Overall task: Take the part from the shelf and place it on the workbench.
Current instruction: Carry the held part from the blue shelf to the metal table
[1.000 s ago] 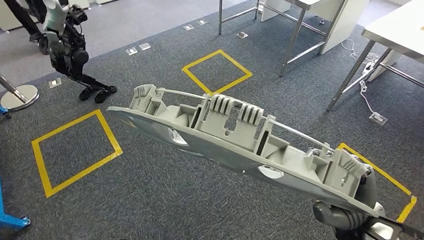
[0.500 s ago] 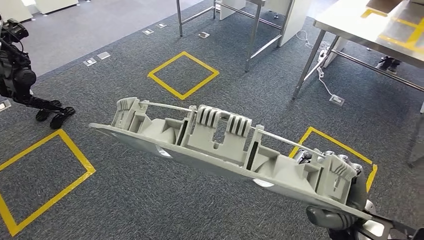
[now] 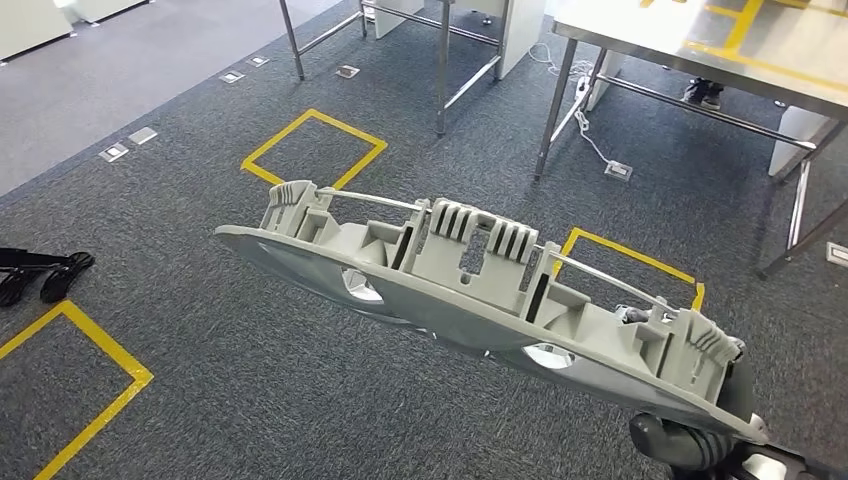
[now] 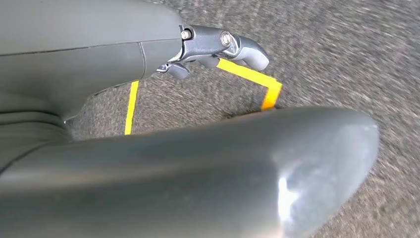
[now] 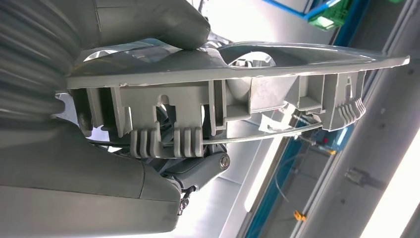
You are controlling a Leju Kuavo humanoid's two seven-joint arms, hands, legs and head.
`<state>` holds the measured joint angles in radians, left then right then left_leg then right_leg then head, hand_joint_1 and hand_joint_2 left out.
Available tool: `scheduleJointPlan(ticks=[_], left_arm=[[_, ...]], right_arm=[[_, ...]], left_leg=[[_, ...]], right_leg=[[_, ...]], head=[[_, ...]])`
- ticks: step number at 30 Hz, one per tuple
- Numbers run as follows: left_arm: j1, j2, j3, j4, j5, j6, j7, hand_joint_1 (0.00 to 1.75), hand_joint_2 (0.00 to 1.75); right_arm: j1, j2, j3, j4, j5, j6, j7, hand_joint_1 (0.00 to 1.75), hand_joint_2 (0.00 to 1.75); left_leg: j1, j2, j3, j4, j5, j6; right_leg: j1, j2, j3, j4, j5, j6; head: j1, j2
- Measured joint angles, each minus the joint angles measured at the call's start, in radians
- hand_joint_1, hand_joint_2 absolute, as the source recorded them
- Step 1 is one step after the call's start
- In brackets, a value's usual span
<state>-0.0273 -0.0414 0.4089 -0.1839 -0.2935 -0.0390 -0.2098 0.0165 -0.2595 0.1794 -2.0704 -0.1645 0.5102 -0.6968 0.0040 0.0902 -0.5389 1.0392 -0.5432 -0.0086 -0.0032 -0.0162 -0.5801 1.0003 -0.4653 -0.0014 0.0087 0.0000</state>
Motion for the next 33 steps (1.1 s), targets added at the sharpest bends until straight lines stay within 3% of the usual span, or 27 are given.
scheduleJointPlan(ticks=[2, 3, 4, 5, 6, 7, 9, 11, 13, 14, 16, 18, 20, 21, 22, 24, 26, 27, 29, 31, 33], left_arm=[[0.0, -0.001, 0.0, 0.0, 0.0, -0.001, -0.002, 0.0, 0.0], [0.002, -0.002, 0.0, 0.0, 0.0, -0.002, -0.002, 0.0, 0.0], [0.004, -0.002, 0.001, 0.001, 0.0, -0.003, -0.003, 0.0, 0.0], [0.005, -0.001, 0.001, 0.001, 0.0, -0.005, -0.004, 0.0, 0.0], [0.006, -0.001, 0.001, 0.001, 0.0, -0.007, -0.005, 0.0, 0.0], [0.005, 0.0, 0.001, 0.001, 0.0, -0.008, -0.005, 0.0, 0.0], [0.004, 0.0, 0.002, 0.001, 0.001, -0.012, -0.004, 0.0, 0.0], [0.003, -0.001, 0.003, 0.002, 0.002, -0.015, -0.003, 0.0, 0.0], [0.002, -0.002, 0.005, 0.001, 0.003, -0.017, -0.002, 0.0, 0.0], [0.001, -0.004, 0.007, 0.001, 0.003, -0.019, -0.002, 0.0, 0.0], [-0.001, -0.006, 0.011, 0.0, 0.004, -0.024, -0.004, 0.0, 0.0], [-0.001, -0.006, 0.015, 0.0, 0.008, -0.027, -0.005, 0.0, 0.0], [0.001, -0.006, 0.019, 0.0, 0.014, -0.029, -0.005, 0.0, 0.0], [0.0, -0.007, 0.02, 0.0, 0.016, -0.031, -0.005, 0.0, 0.0], [-0.001, -0.009, 0.021, 0.0, 0.017, -0.032, -0.005, 0.0, 0.0], [-0.004, -0.011, 0.022, 0.0, 0.018, -0.034, -0.004, 0.0, 0.0], [-0.006, -0.013, 0.024, 0.0, 0.018, -0.034, -0.004, 0.0, 0.0], [-0.006, -0.014, 0.025, 0.0, 0.018, -0.034, -0.003, 0.0, 0.0], [-0.008, -0.016, 0.026, 0.0, 0.018, -0.034, -0.004, 0.0, 0.0], [-0.009, -0.017, 0.027, -0.001, 0.018, -0.034, -0.006, 0.0, 0.0], [-0.007, -0.017, 0.027, -0.001, 0.018, -0.035, -0.008, 0.0, 0.0]], right_arm=[[-0.001, 0.002, -0.001, 0.0, 0.0, 0.012, 0.0, 1.75, 1.75], [-0.002, 0.003, -0.001, 0.0, -0.001, 0.018, 0.0, 1.75, 1.75], [-0.003, 0.004, -0.002, 0.001, -0.002, 0.023, 0.0, 1.75, 1.75], [-0.003, 0.005, -0.005, 0.002, -0.004, 0.027, 0.001, 1.75, 1.75], [-0.003, 0.005, -0.008, 0.003, -0.005, 0.03, 0.001, 1.75, 1.75], [-0.003, 0.005, -0.013, 0.004, -0.007, 0.033, 0.001, 1.75, 1.75], [-0.003, 0.007, -0.022, 0.004, -0.006, 0.039, 0.001, 1.75, 1.75], [-0.002, 0.009, -0.026, 0.004, 0.0, 0.047, 0.001, 1.75, 1.75], [0.0, 0.012, -0.029, 0.004, 0.005, 0.054, 0.001, 1.75, 1.75], [0.001, 0.013, -0.03, 0.004, 0.007, 0.055, 0.001, 1.75, 1.75], [0.0, 0.015, -0.033, 0.004, 0.009, 0.056, 0.001, 1.75, 1.75], [-0.003, 0.016, -0.036, 0.005, 0.008, 0.056, 0.001, 1.75, 1.75], [-0.005, 0.017, -0.039, 0.009, 0.004, 0.056, 0.001, 1.75, 1.75], [-0.005, 0.017, -0.04, 0.012, 0.002, 0.055, 0.001, 1.75, 1.75], [-0.006, 0.017, -0.04, 0.015, 0.0, 0.054, 0.001, 1.75, 1.75], [-0.013, 0.017, -0.041, 0.017, -0.004, 0.052, 0.001, 1.75, 1.75], [-0.021, 0.017, -0.041, 0.017, -0.005, 0.051, 0.001, 1.75, 1.75], [-0.023, 0.017, -0.041, 0.017, -0.006, 0.05, 0.0, 1.75, 1.75], [-0.022, 0.017, -0.041, 0.017, -0.008, 0.049, 0.001, 1.75, 1.75], [-0.021, 0.016, -0.041, 0.017, -0.009, 0.049, 0.0, 1.75, 1.75], [-0.021, 0.016, -0.041, 0.017, -0.009, 0.048, 0.0, 1.75, 1.75]], left_leg=[[0.005, -0.056, -0.044, 0.103, -0.056, -0.007], [0.007, -0.072, -0.078, 0.173, -0.087, -0.01], [0.007, -0.079, -0.108, 0.23, -0.106, -0.012], [0.008, -0.082, -0.126, 0.256, -0.104, -0.014], [0.009, -0.084, -0.126, 0.245, -0.083, -0.015], [0.011, -0.089, -0.108, 0.196, -0.046, -0.015], [0.017, -0.127, -0.052, 0.064, 0.018, -0.015], [0.019, -0.153, -0.024, -0.001, 0.035, -0.005], [0.015, -0.137, -0.023, -0.004, 0.036, 0.011], [0.014, -0.127, -0.022, -0.007, 0.039, 0.019], [0.014, -0.107, -0.021, -0.012, 0.043, 0.033], [0.012, -0.083, -0.021, -0.013, 0.041, 0.041], [0.008, -0.058, -0.022, -0.013, 0.04, 0.043], [0.007, -0.046, -0.021, -0.012, 0.039, 0.044], [0.007, -0.034, -0.02, -0.012, 0.038, 0.043], [0.003, -0.014, -0.016, -0.012, 0.034, 0.039], [-0.001, 0.003, -0.011, -0.012, 0.031, 0.03], [-0.002, 0.012, -0.009, -0.013, 0.03, 0.025], [-0.001, 0.022, -0.003, -0.015, 0.027, 0.013], [0.0, -0.017, -0.016, 0.022, -0.001, 0.002], [0.003, -0.069, -0.067, 0.133, -0.061, -0.004]], right_leg=[[-0.005, 0.018, 0.004, -0.004, 0.003, -0.007], [-0.006, 0.029, 0.003, -0.004, 0.003, -0.009], [-0.006, 0.041, 0.003, -0.003, 0.003, -0.01], [-0.006, 0.054, 0.003, -0.001, 0.002, -0.009], [-0.007, 0.067, 0.004, 0.001, 0.001, -0.008], [-0.008, 0.079, 0.004, 0.004, 0.0, -0.005], [-0.01, 0.103, 0.002, 0.012, -0.005, 0.004], [-0.01, 0.124, -0.005, 0.018, -0.006, 0.018], [-0.013, 0.143, -0.011, 0.015, -0.001, 0.032], [-0.015, 0.135, -0.013, 0.017, -0.002, 0.038], [-0.013, 0.085, -0.039, 0.068, -0.032, 0.046], [-0.012, 0.035, -0.101, 0.194, -0.094, 0.051], [-0.012, 0.026, -0.15, 0.294, -0.126, 0.053], [-0.012, 0.024, -0.149, 0.294, -0.115, 0.052], [-0.011, 0.019, -0.127, 0.253, -0.088, 0.05], [-0.003, -0.021, -0.049, 0.111, -0.03, 0.038], [0.007, -0.055, -0.004, 0.024, -0.009, 0.024], [0.011, -0.055, -0.003, 0.016, -0.011, 0.018], [0.008, -0.032, -0.005, 0.01, -0.005, 0.008], [-0.001, -0.011, -0.002, 0.001, 0.002, -0.003], [-0.005, 0.01, -0.001, -0.001, 0.005, -0.01]], head=[[-0.006, 0.0], [-0.009, 0.0], [-0.011, 0.0], [-0.013, 0.0], [-0.014, 0.0], [-0.014, 0.0], [-0.016, 0.0], [-0.017, 0.0], [-0.016, 0.0], [-0.016, 0.0], [-0.009, 0.0], [0.0, 0.0], [0.002, 0.0], [0.002, 0.0], [0.003, 0.0], [0.004, 0.0], [0.003, 0.0], [0.003, 0.0], [0.002, 0.0], [-0.002, 0.0], [-0.009, 0.0]])
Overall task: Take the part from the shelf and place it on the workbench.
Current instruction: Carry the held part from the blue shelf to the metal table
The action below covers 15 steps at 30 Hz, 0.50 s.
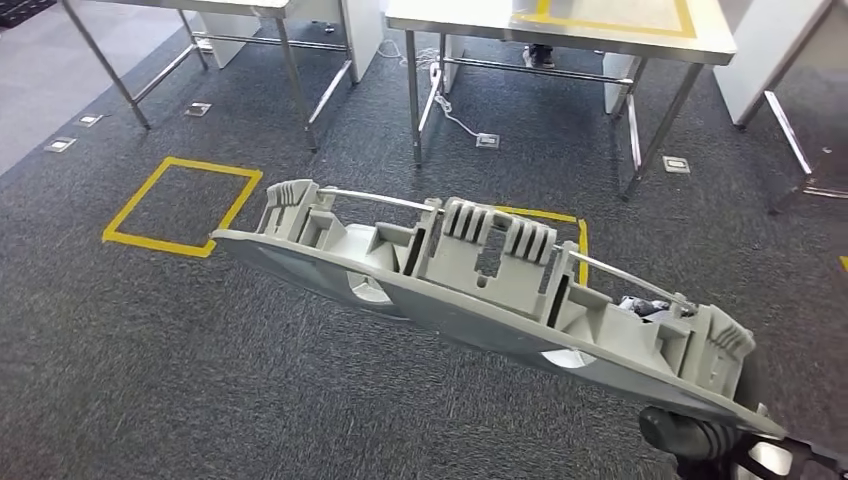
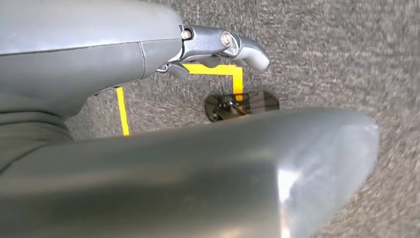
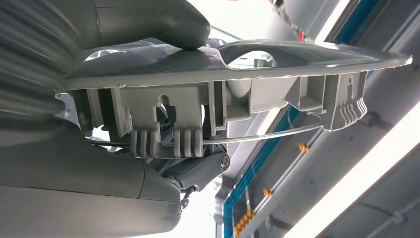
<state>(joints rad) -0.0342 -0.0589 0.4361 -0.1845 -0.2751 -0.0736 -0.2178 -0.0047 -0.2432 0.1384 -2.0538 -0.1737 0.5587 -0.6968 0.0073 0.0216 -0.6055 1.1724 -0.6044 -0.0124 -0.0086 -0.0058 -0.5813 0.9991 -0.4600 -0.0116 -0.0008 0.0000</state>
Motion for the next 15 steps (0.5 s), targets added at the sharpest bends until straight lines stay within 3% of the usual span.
scheduleJointPlan(ticks=[2, 3, 4, 5, 7, 9, 11, 13, 15], left_arm=[[0.005, 0.0, 0.0, 0.001, 0.0, -0.001, -0.001, 0.0, 0.0], [0.006, 0.0, 0.0, 0.001, 0.0, -0.001, -0.002, 0.0, 0.0], [0.007, 0.0, 0.0, 0.001, 0.0, -0.002, -0.003, 0.0, 0.0], [0.007, 0.0, 0.0, 0.001, 0.0, -0.002, -0.004, 0.0, 0.0], [0.006, 0.0, 0.0, 0.001, 0.0, -0.003, -0.006, 0.0, 0.0], [0.005, 0.0, 0.0, 0.002, 0.0, -0.004, -0.006, 0.0, 0.0], [0.003, -0.001, 0.0, 0.001, 0.0, -0.005, -0.007, 0.0, 0.0], [0.0, -0.002, 0.0, 0.0, 0.0, -0.007, -0.009, 0.0, 0.0], [0.001, -0.001, 0.001, 0.0, 0.0, -0.009, -0.011, 0.0, 0.0]], right_arm=[[0.002, 0.0, 0.0, 0.0, 0.0, -0.001, 0.0, 1.75, 1.75], [0.004, 0.0, 0.0, 0.0, 0.0, -0.002, 0.001, 1.75, 1.75], [0.005, 0.0, 0.0, 0.0, 0.001, -0.003, 0.001, 1.75, 1.75], [0.007, 0.0, 0.0, 0.0, 0.001, -0.004, 0.001, 1.75, 1.75], [0.009, 0.0, 0.0, 0.0, 0.003, -0.005, 0.001, 1.75, 1.75], [0.011, 0.0, 0.0, 0.0, 0.004, -0.007, 0.001, 1.75, 1.75], [0.015, 0.0, 0.0, 0.0, 0.006, -0.01, 0.001, 1.75, 1.75], [0.018, 0.0, 0.0, 0.0, 0.006, -0.013, 0.001, 1.75, 1.75], [0.018, 0.0, 0.0, 0.0, 0.006, -0.014, 0.001, 1.75, 1.75]], left_leg=[[0.002, -0.013, -0.055, 0.11, -0.039, -0.003], [0.003, -0.014, -0.063, 0.121, -0.031, -0.004], [0.004, -0.016, -0.053, 0.094, -0.005, -0.004], [0.007, -0.023, -0.026, 0.034, 0.033, -0.004], [0.011, -0.058, 0.029, -0.092, 0.085, -0.001], [0.011, -0.075, 0.049, -0.139, 0.094, 0.008], [0.008, -0.056, 0.052, -0.141, 0.096, 0.023], [0.009, -0.038, 0.055, -0.147, 0.101, 0.036], [0.009, -0.018, 0.055, -0.149, 0.102, 0.043]], right_leg=[[0.0, 0.026, -0.002, 0.002, 0.0, -0.002], [-0.001, 0.04, -0.002, 0.003, 0.0, -0.002], [-0.001, 0.054, -0.002, 0.005, 0.0, 0.0], [-0.002, 0.067, -0.002, 0.008, -0.001, 0.002], [-0.002, 0.092, -0.004, 0.014, -0.004, 0.013], [-0.001, 0.111, -0.009, 0.017, -0.004, 0.026], [-0.005, 0.124, -0.013, 0.015, -0.002, 0.041], [-0.005, 0.093, -0.027, 0.042, -0.018, 0.051], [-0.003, 0.04, -0.078, 0.145, -0.073, 0.056]], head=[[-0.005, 0.0], [-0.005, 0.0], [-0.006, 0.0], [-0.007, 0.0], [-0.009, 0.0], [-0.009, 0.0], [-0.009, 0.0], [-0.004, 0.0], [0.005, 0.0]])
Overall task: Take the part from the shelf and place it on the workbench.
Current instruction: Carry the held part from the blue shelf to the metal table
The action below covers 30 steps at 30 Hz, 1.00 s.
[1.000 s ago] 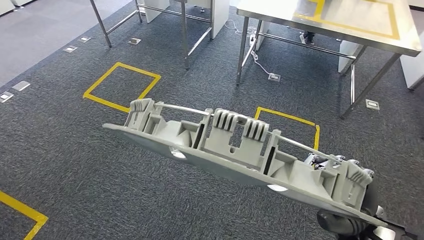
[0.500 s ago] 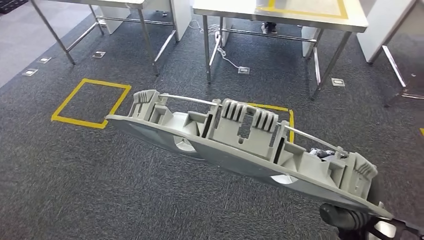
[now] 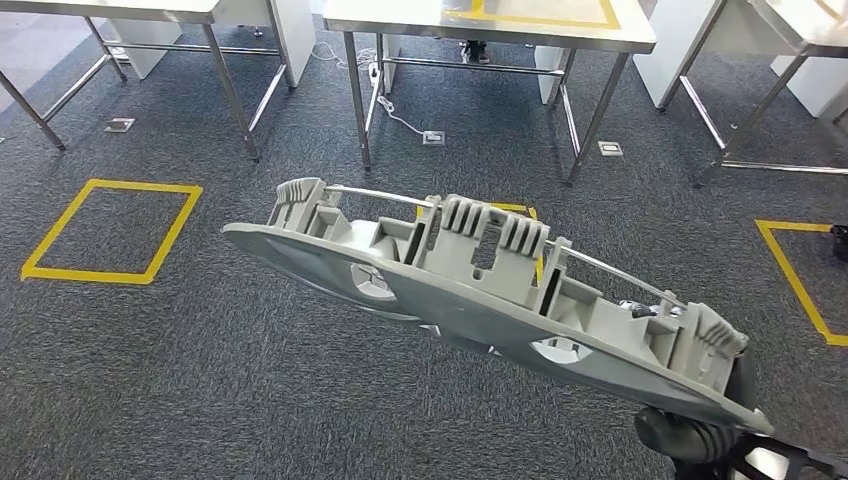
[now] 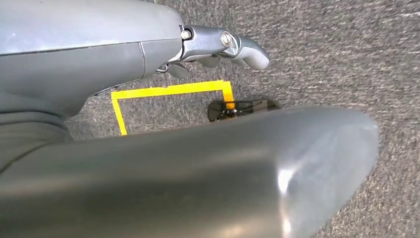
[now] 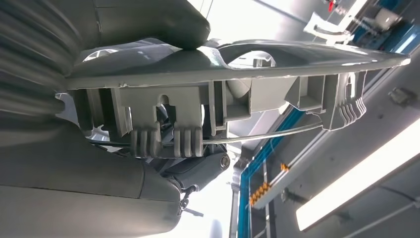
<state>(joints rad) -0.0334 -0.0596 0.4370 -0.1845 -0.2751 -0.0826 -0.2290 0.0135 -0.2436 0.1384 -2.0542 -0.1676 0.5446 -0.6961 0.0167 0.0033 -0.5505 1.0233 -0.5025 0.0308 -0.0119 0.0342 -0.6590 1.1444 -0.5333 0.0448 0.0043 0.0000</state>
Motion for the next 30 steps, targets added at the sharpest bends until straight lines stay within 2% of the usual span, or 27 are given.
scheduleJointPlan(ticks=[1, 2, 3, 4, 5, 7, 8, 9, 11, 12, 14, 16, 17, 18, 19, 20, 22, 23, 25, 28, 30], left_arm=[[0.001, 0.0, 0.0, 0.0, 0.0, -0.001, -0.001, 0.0, 0.0], [0.003, 0.0, 0.0, 0.0, 0.0, -0.002, -0.001, 0.0, 0.0], [0.003, 0.0, 0.0, 0.0, -0.001, -0.004, -0.002, 0.0, 0.0], [0.003, -0.001, 0.0, 0.001, -0.001, -0.005, -0.003, 0.0, 0.0], [0.003, -0.001, 0.0, 0.001, -0.002, -0.007, -0.005, 0.0, 0.0], [0.001, -0.002, 0.0, 0.001, -0.003, -0.009, -0.01, 0.0, 0.0], [-0.001, -0.002, 0.0, 0.001, -0.004, -0.009, -0.012, 0.0, 0.0], [-0.003, -0.002, 0.0, 0.0, -0.005, -0.01, -0.013, 0.0, 0.0], [-0.006, -0.002, 0.0, 0.0, -0.008, -0.01, -0.013, 0.0, 0.0], [-0.006, -0.002, 0.0, 0.0, -0.01, -0.01, -0.013, 0.0, 0.0], [-0.005, -0.001, 0.0, -0.001, -0.016, -0.01, -0.012, 0.0, 0.0], [-0.003, 0.0, 0.0, 0.0, -0.019, -0.01, -0.011, 0.0, 0.0], [-0.001, 0.001, 0.0, 0.0, -0.02, -0.009, -0.01, 0.0, 0.0], [0.001, 0.001, 0.0, 0.0, -0.02, -0.009, -0.009, 0.0, 0.0], [0.003, 0.002, 0.0, 0.001, -0.02, -0.009, -0.008, 0.0, 0.0], [0.004, 0.003, 0.0, 0.001, -0.02, -0.009, -0.008, 0.0, 0.0], [0.004, 0.005, 0.0, 0.001, -0.022, -0.007, -0.008, 0.0, 0.0], [0.003, 0.005, 0.0, 0.001, -0.023, -0.007, -0.007, 0.0, 0.0], [0.002, 0.005, 0.0, 0.002, -0.025, -0.006, -0.006, 0.0, 0.0], [0.001, 0.005, 0.0, 0.001, -0.028, -0.006, -0.005, 0.0, 0.0], [0.001, 0.005, 0.0, 0.001, -0.029, -0.006, -0.005, 0.0, 0.0]], right_arm=[[0.0, 0.0, 0.0, 0.0, 0.0, 0.0, 0.0, 1.75, 1.75], [0.001, 0.0, 0.0, 0.0, 0.0, 0.0, 0.0, 1.75, 1.75], [0.003, 0.0, 0.0, 0.0, 0.0, -0.001, 0.0, 1.75, 1.75], [0.003, 0.0, 0.0, 0.0, 0.0, -0.002, 0.0, 1.75, 1.75], [0.004, 0.0, 0.0, 0.0, 0.0, -0.002, 0.0, 1.75, 1.75], [0.003, 0.0, 0.0, 0.0, 0.0, -0.008, 0.0, 1.75, 1.75], [0.002, -0.001, 0.0, 0.0, -0.002, -0.013, 0.0, 1.75, 1.75], [0.002, -0.002, 0.0, 0.0, -0.005, -0.018, 0.0, 1.75, 1.75], [0.0, -0.006, 0.0, 0.0, -0.011, -0.024, 0.0, 1.75, 1.75], [-0.001, -0.007, 0.0, -0.001, -0.013, -0.025, 0.0, 1.75, 1.75], [-0.005, -0.009, 0.0, -0.001, -0.014, -0.027, 0.0, 1.75, 1.75], [-0.009, -0.01, 0.0, -0.001, -0.013, -0.027, 0.0, 1.75, 1.75], [-0.01, -0.01, 0.0, -0.001, -0.012, -0.026, 0.0, 1.75, 1.75], [-0.01, -0.01, 0.0, -0.001, -0.011, -0.025, 0.0, 1.75, 1.75], [-0.01, -0.01, 0.0, -0.001, -0.008, -0.024, 0.0, 1.75, 1.75], [-0.01, -0.009, 0.0, -0.001, -0.006, -0.022, 0.0, 1.75, 1.75], [-0.009, -0.008, 0.0, -0.001, 0.0, -0.018, 0.0, 1.75, 1.75], [-0.009, -0.008, 0.0, -0.001, 0.002, -0.016, 0.0, 1.75, 1.75], [-0.009, -0.007, 0.0, -0.001, 0.004, -0.015, 0.0, 1.75, 1.75], [-0.008, -0.006, 0.0, -0.003, 0.005, -0.013, 0.0, 1.75, 1.75], [-0.008, -0.005, 0.0, -0.006, 0.009, -0.006, 0.0, 1.75, 1.75]], left_leg=[[-0.001, 0.011, 0.0, 0.0, -0.001, 0.002], [-0.002, 0.023, 0.0, 0.001, -0.003, 0.004], [-0.003, 0.034, 0.001, 0.001, -0.005, 0.004], [-0.004, 0.045, 0.002, 0.002, -0.007, 0.004], [-0.004, 0.054, 0.005, 0.003, -0.01, 0.003], [-0.006, 0.066, 0.01, 0.004, -0.016, -0.005], [-0.008, 0.07, 0.012, 0.004, -0.019, -0.01], [-0.009, 0.074, 0.013, 0.004, -0.021, -0.015], [-0.011, 0.08, 0.017, -0.001, -0.022, -0.025], [-0.011, 0.075, 0.018, 0.002, -0.026, -0.031], [-0.009, 0.046, -0.003, 0.054, -0.058, -0.039], [-0.006, 0.015, -0.064, 0.177, -0.118, -0.045], [-0.005, 0.009, -0.097, 0.239, -0.14, -0.047], [-0.005, 0.006, -0.121, 0.276, -0.145, -0.049], [-0.004, 0.005, -0.127, 0.278, -0.13, -0.051], [-0.002, 0.005, -0.116, 0.243, -0.098, -0.051], [0.001, -0.001, -0.061, 0.111, -0.023, -0.051], [0.003, -0.005, -0.039, 0.059, -0.002, -0.049], [0.0, -0.011, -0.024, 0.018, 0.003, -0.038], [-0.001, -0.008, -0.021, 0.013, 0.004, -0.016], [0.002, -0.006, -0.016, 0.01, 0.003, -0.007]], right_leg=[[0.0, -0.015, -0.034, 0.068, -0.031, 0.002], [-0.001, -0.021, -0.062, 0.123, -0.05, 0.004], [-0.001, -0.024, -0.076, 0.148, -0.05, 0.004], [-0.001, -0.027, -0.071, 0.135, -0.033, 0.003], [-0.001, -0.031, -0.046, 0.086, -0.001, 0.0], [0.004, -0.047, 0.026, -0.051, 0.056, -0.009], [0.007, -0.052, 0.051, -0.099, 0.069, -0.015], [0.01, -0.055, 0.063, -0.123, 0.071, -0.02], [0.011, -0.049, 0.064, -0.128, 0.069, -0.029], [0.009, -0.047, 0.067, -0.133, 0.07, -0.035], [0.002, -0.043, 0.073, -0.142, 0.072, -0.046], [0.0, -0.039, 0.075, -0.143, 0.07, -0.053], [0.0, -0.035, 0.076, -0.143, 0.069, -0.055], [0.0, -0.031, 0.077, -0.142, 0.067, -0.055], [0.0, -0.026, 0.078, -0.141, 0.065, -0.054], [-0.001, -0.021, 0.081, -0.139, 0.063, -0.052], [-0.001, -0.013, 0.086, -0.134, 0.055, -0.043], [0.0, -0.009, 0.086, -0.13, 0.052, -0.037], [0.002, -0.003, 0.083, -0.126, 0.048, -0.024], [-0.003, -0.006, 0.081, -0.117, 0.04, -0.006], [-0.004, -0.017, 0.043, -0.038, 0.001, 0.002]], head=[[0.004, 0.0], [0.005, 0.0], [0.006, 0.0], [0.006, 0.0], [0.007, 0.0], [0.007, 0.0], [0.007, 0.0], [0.007, 0.0], [0.006, 0.0], [0.006, 0.0], [0.001, 0.0], [-0.006, 0.0], [-0.007, 0.0], [-0.008, 0.0], [-0.009, 0.0], [-0.01, 0.0], [-0.013, 0.0], [-0.014, 0.0], [-0.014, 0.0], [-0.012, 0.0], [-0.004, 0.0]])
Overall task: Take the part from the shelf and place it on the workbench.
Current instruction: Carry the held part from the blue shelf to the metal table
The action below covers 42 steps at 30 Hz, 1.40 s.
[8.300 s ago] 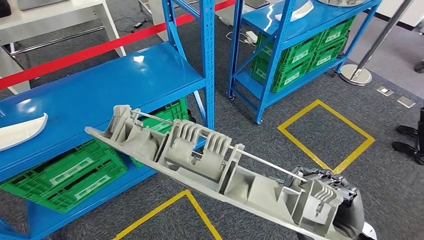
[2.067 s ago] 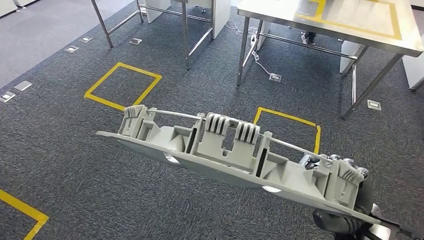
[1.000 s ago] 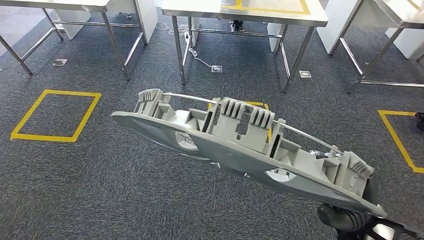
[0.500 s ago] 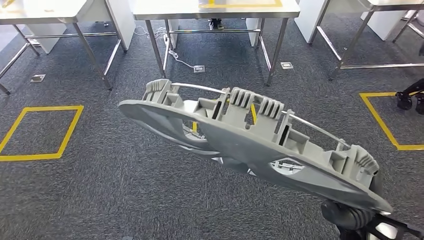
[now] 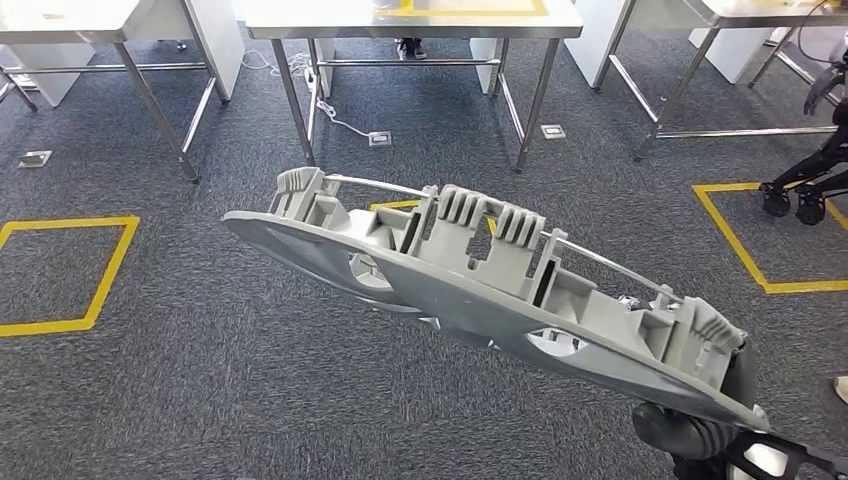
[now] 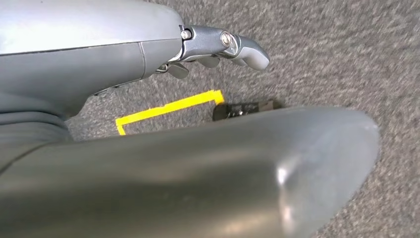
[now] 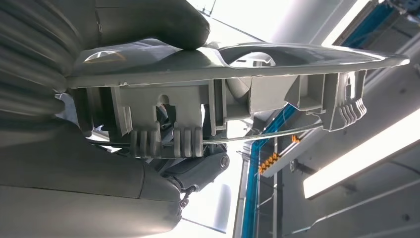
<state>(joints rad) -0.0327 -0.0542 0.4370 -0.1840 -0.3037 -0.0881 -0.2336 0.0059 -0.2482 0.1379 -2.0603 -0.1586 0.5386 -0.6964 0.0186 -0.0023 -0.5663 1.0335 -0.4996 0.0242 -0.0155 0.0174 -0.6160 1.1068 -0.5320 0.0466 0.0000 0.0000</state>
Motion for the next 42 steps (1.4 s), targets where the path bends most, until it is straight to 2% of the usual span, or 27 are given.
scheduleJointPlan(ticks=[2, 3, 4, 5, 7, 8, 9, 11, 14, 16, 18, 19, 20, 22, 23, 24, 25, 28, 29, 30, 33, 34, 35, 36, 38, 40, 42], left_arm=[[0.0, 0.001, 0.0, 0.0, 0.0, 0.0, 0.0, 0.0, 0.0], [0.0, 0.0, 0.0, 0.0, 0.0, 0.0, 0.0, 0.0, 0.0], [0.001, 0.0, 0.0, 0.0, 0.0, 0.0, 0.0, 0.0, 0.0], [0.001, 0.0, 0.0, 0.0, 0.0, 0.001, 0.0, 0.0, 0.0], [0.001, -0.002, 0.0, 0.0, 0.0, 0.001, 0.0, 0.0, 0.0], [0.0, -0.002, 0.0, 0.0, -0.001, 0.002, 0.0, 0.0, 0.0], [0.0, -0.003, 0.0, 0.0, -0.001, 0.002, 0.0, 0.0, 0.0], [-0.001, -0.003, 0.0, 0.0, -0.002, 0.002, 0.0, 0.0, 0.0], [-0.002, -0.002, 0.0, -0.002, -0.003, 0.002, 0.001, 0.0, 0.0], [-0.003, -0.002, 0.0, -0.002, -0.005, 0.002, 0.001, 0.0, 0.0], [0.0, -0.002, 0.0, -0.002, -0.008, 0.002, 0.004, 0.0, 0.0], [0.002, -0.001, 0.0, -0.001, -0.008, 0.002, 0.005, 0.0, 0.0], [0.003, -0.001, 0.0, -0.001, -0.009, 0.002, 0.006, 0.0, 0.0], [0.005, 0.001, 0.0, 0.0, -0.009, 0.002, 0.007, 0.0, 0.0], [0.006, 0.001, 0.0, 0.0, -0.01, 0.002, 0.007, 0.0, 0.0], [0.006, 0.001, 0.0, 0.001, -0.01, 0.002, 0.007, 0.0, 0.0], [0.006, 0.002, 0.0, 0.002, -0.01, 0.002, 0.007, 0.0, 0.0], [0.006, 0.0, 0.0, 0.001, -0.01, 0.002, 0.007, 0.0, 0.0], [0.006, 0.0, 0.0, 0.0, -0.01, 0.002, 0.007, 0.0, 0.0], [0.005, -0.001, 0.0, 0.0, -0.011, 0.002, 0.007, 0.0, 0.0], [0.005, -0.002, 0.0, -0.001, -0.011, 0.004, 0.007, 0.0, 0.0], [0.006, -0.002, 0.0, 0.0, -0.011, 0.005, 0.007, 0.0, 0.0], [0.007, -0.004, 0.0, 0.0, -0.011, 0.006, 0.007, 0.0, 0.0], [0.009, -0.005, 0.0, 0.0, -0.011, 0.006, 0.007, 0.0, 0.0], [0.009, -0.008, 0.0, 0.0, -0.011, 0.008, 0.005, 0.0, 0.0], [0.007, -0.008, 0.0, 0.0, -0.011, 0.01, 0.004, 0.0, 0.0], [0.006, -0.008, 0.0, 0.0, -0.012, 0.011, 0.004, 0.0, 0.0]], right_arm=[[0.002, 0.006, 0.0, -0.001, 0.006, 0.008, 0.0, 1.75, 1.75], [0.005, 0.009, 0.0, -0.001, 0.009, 0.01, 0.0, 1.75, 1.75], [0.006, 0.012, 0.0, -0.001, 0.011, 0.011, 0.0, 1.75, 1.75], [0.007, 0.014, 0.0, -0.001, 0.012, 0.012, 0.001, 1.75, 1.75], [0.007, 0.017, -0.001, -0.001, 0.011, 0.017, 0.0, 1.75, 1.75], [0.006, 0.019, -0.001, -0.001, 0.011, 0.02, 0.0, 1.75, 1.75], [0.005, 0.02, -0.002, -0.001, 0.01, 0.022, 0.0, 1.75, 1.75], [0.005, 0.023, -0.002, -0.002, 0.009, 0.024, 0.0, 1.75, 1.75], [0.005, 0.027, -0.004, -0.003, 0.009, 0.025, 0.0, 1.75, 1.75], [0.004, 0.032, -0.005, -0.004, 0.009, 0.026, 0.0, 1.75, 1.75], [0.004, 0.037, -0.005, -0.004, 0.009, 0.027, 0.0, 1.75, 1.75], [0.004, 0.039, -0.005, -0.004, 0.009, 0.027, 0.0, 1.75, 1.75], [0.004, 0.039, -0.005, -0.004, 0.009, 0.026, 0.0, 1.75, 1.75], [0.004, 0.04, -0.005, -0.003, 0.009, 0.025, 0.0, 1.75, 1.75], [0.002, 0.041, -0.005, -0.003, 0.01, 0.024, 0.0, 1.75, 1.75], [0.001, 0.042, -0.005, -0.003, 0.01, 0.023, 0.0, 1.75, 1.75], [-0.001, 0.043, -0.005, -0.003, 0.011, 0.023, 0.0, 1.75, 1.75], [-0.001, 0.047, -0.005, -0.004, 0.017, 0.022, 0.001, 1.75, 1.75], [-0.002, 0.048, -0.005, -0.004, 0.019, 0.023, 0.001, 1.75, 1.75], [-0.003, 0.05, -0.005, -0.004, 0.021, 0.023, 0.0, 1.75, 1.75], [-0.006, 0.056, -0.005, -0.003, 0.023, 0.025, 0.0, 1.75, 1.75], [-0.006, 0.057, -0.005, -0.001, 0.023, 0.026, 0.0, 1.75, 1.75], [-0.006, 0.059, -0.005, 0.0, 0.023, 0.026, 0.001, 1.75, 1.75], [-0.007, 0.059, -0.005, 0.001, 0.023, 0.027, 0.001, 1.75, 1.75], [-0.009, 0.061, -0.005, 0.003, 0.023, 0.027, 0.0, 1.75, 1.75], [-0.012, 0.062, -0.005, 0.006, 0.021, 0.027, 0.0, 1.75, 1.75], [-0.015, 0.062, -0.005, 0.008, 0.02, 0.027, 0.001, 1.75, 1.75]], left_leg=[[-0.001, 0.003, 0.003, 0.0, -0.005, 0.006], [-0.002, 0.004, 0.006, 0.0, -0.008, 0.007], [-0.003, 0.005, 0.01, 0.0, -0.011, 0.008], [-0.003, 0.005, 0.016, 0.0, -0.016, 0.007], [-0.004, 0.005, 0.029, 0.0, -0.027, 0.003], [-0.005, 0.006, 0.035, 0.0, -0.034, -0.001], [-0.007, 0.006, 0.038, -0.001, -0.04, -0.006], [-0.008, 0.008, 0.045, -0.007, -0.048, -0.018], [-0.007, 0.011, 0.049, 0.012, -0.066, -0.035], [-0.007, 0.009, -0.005, 0.117, -0.106, -0.042], [-0.006, 0.008, -0.094, 0.25, -0.142, -0.048], [-0.006, 0.008, -0.124, 0.279, -0.132, -0.049], [-0.006, 0.008, -0.137, 0.27, -0.099, -0.05], [-0.006, 0.007, -0.112, 0.151, 0.007, -0.047], [-0.007, 0.007, -0.089, 0.086, 0.041, -0.043], [-0.007, 0.006, -0.072, 0.041, 0.057, -0.038], [-0.009, 0.005, -0.062, 0.018, 0.056, -0.032], [-0.009, 0.004, -0.046, 0.008, 0.033, -0.01], [-0.007, 0.004, -0.036, 0.005, 0.027, -0.003], [-0.005, 0.003, -0.025, 0.003, 0.021, 0.001], [-0.004, 0.003, 0.002, 0.0, -0.003, 0.005], [-0.004, 0.003, 0.013, 0.0, -0.012, 0.004], [-0.004, 0.002, 0.026, 0.0, -0.023, 0.003], [-0.003, 0.002, 0.041, 0.0, -0.033, 0.002], [-0.003, 0.002, 0.069, 0.0, -0.056, -0.004], [-0.005, 0.002, 0.081, -0.005, -0.074, -0.016], [-0.007, 0.003, 0.092, -0.01, -0.076, -0.031]], right_leg=[[0.0, -0.006, -0.076, 0.135, -0.052, 0.004], [0.0, -0.007, -0.106, 0.183, -0.061, 0.004], [0.0, -0.008, -0.121, 0.197, -0.051, 0.003], [0.001, -0.008, -0.114, 0.17, -0.022, 0.0], [0.005, -0.015, -0.057, 0.039, 0.054, -0.011], [0.008, -0.019, -0.028, -0.022, 0.076, -0.017], [0.012, -0.023, -0.009, -0.062, 0.084, -0.023], [0.018, -0.023, 0.0, -0.08, 0.072, -0.033], [0.009, -0.017, 0.022, -0.095, 0.066, -0.051], [0.007, -0.016, 0.042, -0.101, 0.055, -0.062], [0.008, -0.014, 0.059, -0.101, 0.039, -0.066], [0.008, -0.011, 0.07, -0.101, 0.029, -0.066], [0.008, -0.009, 0.084, -0.101, 0.019, -0.064], [0.007, -0.006, 0.115, -0.101, -0.006, -0.059], [0.009, -0.004, 0.126, -0.099, -0.019, -0.054], [0.011, -0.003, 0.132, -0.099, -0.029, -0.048], [0.012, -0.001, 0.136, -0.101, -0.036, -0.042], [0.012, -0.001, 0.145, -0.089, -0.038, -0.026], [0.011, -0.003, 0.138, -0.065, -0.036, -0.021], [0.009, -0.006, 0.113, -0.021, -0.041, -0.017], [0.006, -0.01, -0.024, 0.16, -0.097, -0.006], [0.005, -0.01, -0.06, 0.188, -0.111, -0.004], [0.004, -0.011, -0.081, 0.185, -0.107, -0.004], [0.004, -0.012, -0.085, 0.15, -0.08, -0.004], [0.004, -0.018, -0.064, 0.027, 0.027, -0.009], [0.009, -0.024, -0.05, -0.052, 0.093, -0.021], [0.011, -0.023, -0.044, -0.066, 0.095, -0.038]], head=[[0.006, 0.0], [0.007, 0.0], [0.008, 0.0], [0.009, 0.0], [0.01, 0.0], [0.011, 0.0], [0.012, 0.0], [0.012, 0.0], [0.008, 0.0], [0.002, 0.0], [-0.002, 0.0], [-0.003, 0.0], [-0.005, 0.0], [-0.008, 0.0], [-0.009, 0.0], [-0.01, 0.0], [-0.009, 0.0], [-0.006, 0.0], [-0.005, 0.0], [-0.002, 0.0], [0.007, 0.0], [0.008, 0.0], [0.009, 0.0], [0.01, 0.0], [0.012, 0.0], [0.016, 0.0], [0.016, 0.0]])
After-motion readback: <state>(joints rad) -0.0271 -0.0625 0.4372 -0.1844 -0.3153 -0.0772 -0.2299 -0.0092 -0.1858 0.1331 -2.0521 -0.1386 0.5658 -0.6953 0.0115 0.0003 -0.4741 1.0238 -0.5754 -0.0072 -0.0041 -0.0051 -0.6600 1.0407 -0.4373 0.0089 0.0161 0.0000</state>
